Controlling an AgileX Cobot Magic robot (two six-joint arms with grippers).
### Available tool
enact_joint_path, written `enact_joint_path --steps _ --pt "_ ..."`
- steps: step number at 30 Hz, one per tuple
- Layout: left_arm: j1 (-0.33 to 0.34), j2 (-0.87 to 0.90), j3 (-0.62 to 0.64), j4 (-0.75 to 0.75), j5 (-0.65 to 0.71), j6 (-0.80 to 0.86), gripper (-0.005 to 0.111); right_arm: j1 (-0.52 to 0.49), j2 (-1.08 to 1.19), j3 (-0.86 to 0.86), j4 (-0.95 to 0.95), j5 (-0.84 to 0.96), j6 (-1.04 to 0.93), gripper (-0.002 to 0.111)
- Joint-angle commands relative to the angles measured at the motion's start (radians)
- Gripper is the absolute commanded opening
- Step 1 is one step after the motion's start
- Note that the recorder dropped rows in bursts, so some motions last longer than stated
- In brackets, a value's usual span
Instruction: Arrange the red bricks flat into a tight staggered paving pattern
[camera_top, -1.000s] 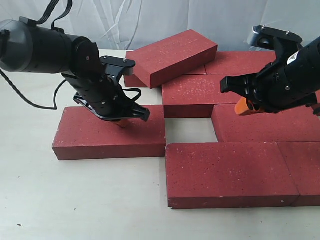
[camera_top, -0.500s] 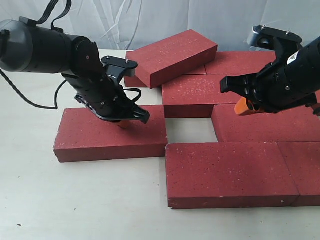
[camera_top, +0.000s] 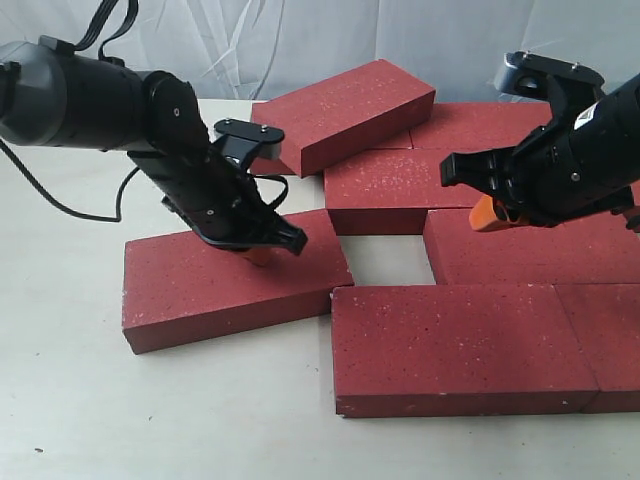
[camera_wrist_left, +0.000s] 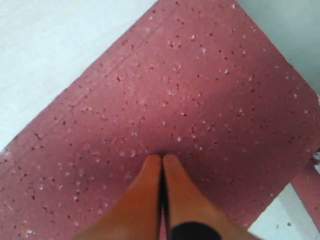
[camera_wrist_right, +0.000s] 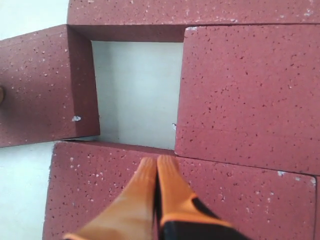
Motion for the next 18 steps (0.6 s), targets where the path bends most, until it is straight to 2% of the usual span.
enact_joint_path --steps 1,13,18 --pt "-0.011 -0.009 0.005 0.08 0.005 0.001 0.0 -0.006 -0.008 -0.006 0.004 -0.006 -0.009 -0.001" --pt "-0.008 -0.154 0.003 0.387 0.031 -0.213 0.0 -0.006 -0.006 -0.006 0.004 -0.006 -0.049 -0.001" --pt "0.076 -0.168 0.003 0.423 0.08 -0.321 0.0 -0.006 0.001 -0.006 0.065 -0.047 -0.139 -0.001"
